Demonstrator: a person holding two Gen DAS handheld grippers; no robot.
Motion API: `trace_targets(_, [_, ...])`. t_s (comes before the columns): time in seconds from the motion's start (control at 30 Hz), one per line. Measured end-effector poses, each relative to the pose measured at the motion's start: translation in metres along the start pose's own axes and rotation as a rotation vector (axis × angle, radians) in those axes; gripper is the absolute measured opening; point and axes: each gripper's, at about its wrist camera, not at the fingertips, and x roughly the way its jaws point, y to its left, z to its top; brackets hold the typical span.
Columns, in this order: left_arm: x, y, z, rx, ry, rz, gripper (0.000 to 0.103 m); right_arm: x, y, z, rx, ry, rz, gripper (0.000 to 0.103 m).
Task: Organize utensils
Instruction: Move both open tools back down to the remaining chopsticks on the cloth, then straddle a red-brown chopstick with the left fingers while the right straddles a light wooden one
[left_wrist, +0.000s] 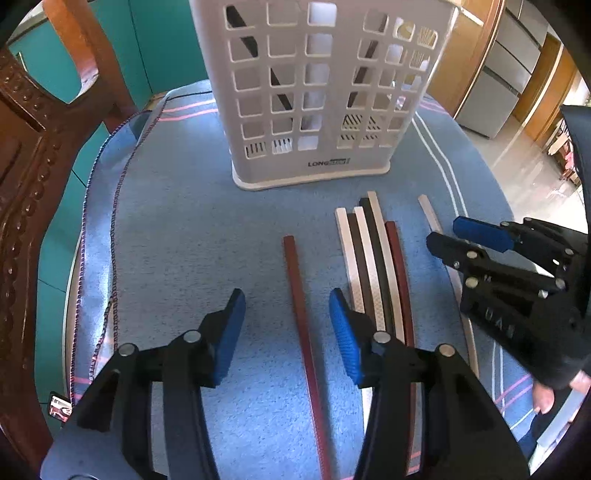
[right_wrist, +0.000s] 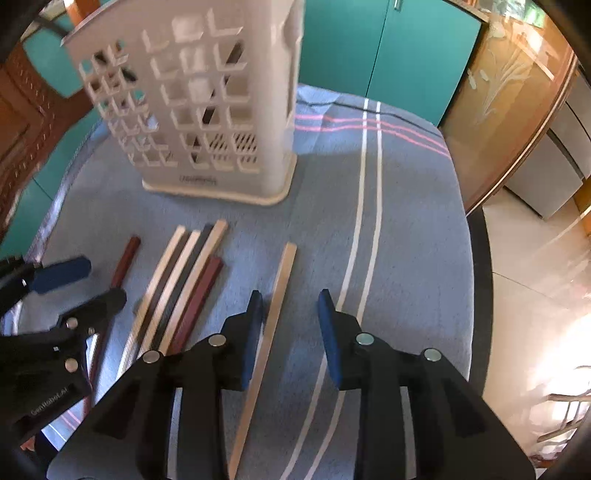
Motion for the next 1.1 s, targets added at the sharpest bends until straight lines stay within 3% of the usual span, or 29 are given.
trace_targets(0.53, [0.010, -0.007, -0.004, 0.015, 0.005, 0.024, 0.060, 0.000, 0.014, -0.010, -0.020, -0.007, -0.036, 0.038])
trace_targets(1.1, [0.009, -0.007, -0.004, 0.018, 0.003, 0.031, 0.062, -0.008, 0.020, -0.008, -0.022, -0.007, -0.038, 0.038])
